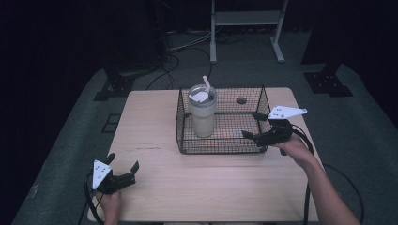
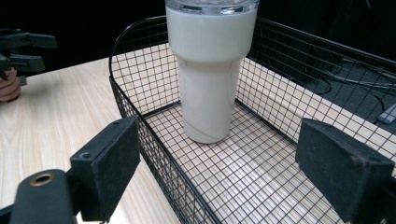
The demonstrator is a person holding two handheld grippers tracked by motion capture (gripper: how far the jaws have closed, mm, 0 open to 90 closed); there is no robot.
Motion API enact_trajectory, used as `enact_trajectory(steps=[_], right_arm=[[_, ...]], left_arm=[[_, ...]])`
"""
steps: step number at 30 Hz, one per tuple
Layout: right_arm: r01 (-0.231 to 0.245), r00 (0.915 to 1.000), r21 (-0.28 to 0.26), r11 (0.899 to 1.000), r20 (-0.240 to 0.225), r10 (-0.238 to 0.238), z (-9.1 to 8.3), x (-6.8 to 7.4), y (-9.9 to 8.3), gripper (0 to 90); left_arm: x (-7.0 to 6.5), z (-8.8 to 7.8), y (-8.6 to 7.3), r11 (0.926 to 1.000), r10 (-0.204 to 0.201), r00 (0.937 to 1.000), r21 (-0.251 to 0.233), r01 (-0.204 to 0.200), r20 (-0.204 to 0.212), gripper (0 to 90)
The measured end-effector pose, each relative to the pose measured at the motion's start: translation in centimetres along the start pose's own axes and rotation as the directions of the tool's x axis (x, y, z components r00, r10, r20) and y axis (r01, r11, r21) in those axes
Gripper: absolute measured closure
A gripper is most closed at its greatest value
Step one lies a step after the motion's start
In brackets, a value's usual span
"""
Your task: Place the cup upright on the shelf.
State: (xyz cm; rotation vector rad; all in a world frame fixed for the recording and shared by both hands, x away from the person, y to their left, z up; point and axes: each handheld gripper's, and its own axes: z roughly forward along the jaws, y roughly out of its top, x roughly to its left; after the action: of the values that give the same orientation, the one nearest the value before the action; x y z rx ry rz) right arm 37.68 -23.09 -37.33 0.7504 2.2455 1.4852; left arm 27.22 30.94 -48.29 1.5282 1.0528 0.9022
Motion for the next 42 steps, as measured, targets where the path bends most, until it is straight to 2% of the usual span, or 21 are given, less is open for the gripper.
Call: enact_trajectory(steps=[9, 17, 21, 42], right_arm=[[0.000, 0.9999, 0.001, 1.000, 0.010, 0.000, -1.3, 0.3, -1.4, 13.0], [-0.019, 0.9994, 0.006, 1.000, 0.029, 0.018, -2.7, 0.3, -3.1, 13.0], [-0.031, 0.9990, -0.008, 0.999, 0.032, 0.031, -3.2, 0.4, -4.0, 13.0], [-0.070, 0.9957, 0.001, 0.998, 0.062, 0.070, -5.0, 0.5, -7.5, 13.0]], left_arm=[[0.0, 0.0, 0.0, 1.0000, 0.000, 1.0000, 0.000, 0.000, -0.001, 0.0], [-0.1, 0.1, 0.0, 1.0000, 0.003, 1.0000, 0.001, -0.003, -0.002, 0.0], [-0.1, 0.1, 0.0, 1.0000, 0.002, 1.0000, 0.001, -0.002, -0.003, 0.0], [-0.1, 0.1, 0.0, 1.0000, 0.001, 1.0000, 0.000, -0.001, -0.004, 0.0]])
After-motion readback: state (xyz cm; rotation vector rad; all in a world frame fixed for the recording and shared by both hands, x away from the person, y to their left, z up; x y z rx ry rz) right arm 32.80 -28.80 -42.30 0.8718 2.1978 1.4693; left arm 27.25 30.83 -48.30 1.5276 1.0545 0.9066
